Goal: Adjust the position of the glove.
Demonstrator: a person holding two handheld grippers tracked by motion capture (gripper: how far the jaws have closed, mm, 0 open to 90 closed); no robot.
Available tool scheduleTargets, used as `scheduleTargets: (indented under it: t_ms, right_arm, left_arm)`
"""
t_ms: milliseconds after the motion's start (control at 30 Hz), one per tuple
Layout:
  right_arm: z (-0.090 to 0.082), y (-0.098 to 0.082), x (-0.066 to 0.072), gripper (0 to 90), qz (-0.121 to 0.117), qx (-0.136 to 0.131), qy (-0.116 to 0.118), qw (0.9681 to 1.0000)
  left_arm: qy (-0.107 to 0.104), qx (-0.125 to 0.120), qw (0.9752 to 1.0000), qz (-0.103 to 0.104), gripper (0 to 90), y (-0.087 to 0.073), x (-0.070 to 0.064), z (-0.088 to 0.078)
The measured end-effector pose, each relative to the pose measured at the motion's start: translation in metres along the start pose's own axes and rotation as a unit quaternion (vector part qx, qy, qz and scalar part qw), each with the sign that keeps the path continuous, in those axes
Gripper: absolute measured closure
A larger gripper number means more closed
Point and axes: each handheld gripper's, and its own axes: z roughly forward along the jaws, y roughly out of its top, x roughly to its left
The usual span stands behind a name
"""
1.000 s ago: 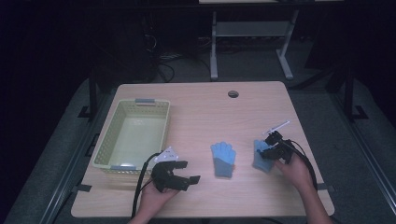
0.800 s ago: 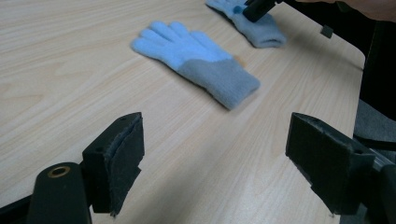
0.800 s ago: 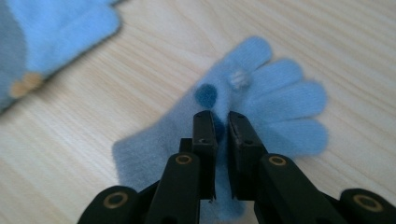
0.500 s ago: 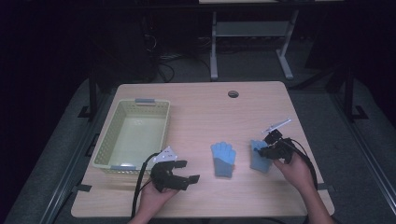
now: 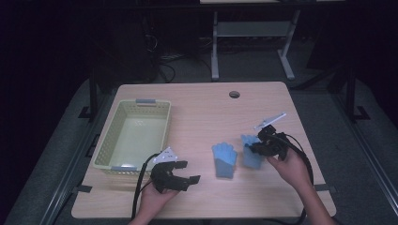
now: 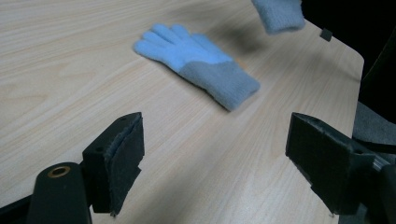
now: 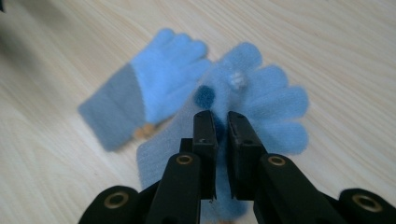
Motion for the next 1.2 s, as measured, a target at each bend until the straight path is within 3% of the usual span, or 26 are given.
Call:
scheduleTargets:
  t_ms: [200, 467, 733, 1200]
  right_arm:
    - [0.003, 0.015, 0.018, 83.5, -0.020, 0.000, 0.012, 0.9997]
    - [0.015, 0.023, 0.032, 83.5, -0.032, -0.004, 0.032, 0.9990]
    - [0.026, 0.029, 0.039, 83.4, -0.036, -0.006, 0.045, 0.9983]
    - [0.052, 0.033, 0.049, 82.9, -0.043, 0.017, 0.063, 0.9969]
  left_arm:
    - [-0.001, 0.001, 1.0000, 0.000, 19.1, 0.000, 0.000, 0.000]
    - [-0.003, 0.002, 1.0000, -0.001, 19.1, -0.001, 0.000, 0.001]
    - [0.000, 0.004, 1.0000, 0.003, 19.1, -0.001, -0.001, 0.001]
    - [0.000, 0.007, 1.0000, 0.003, 19.3, -0.002, 0.000, 0.000]
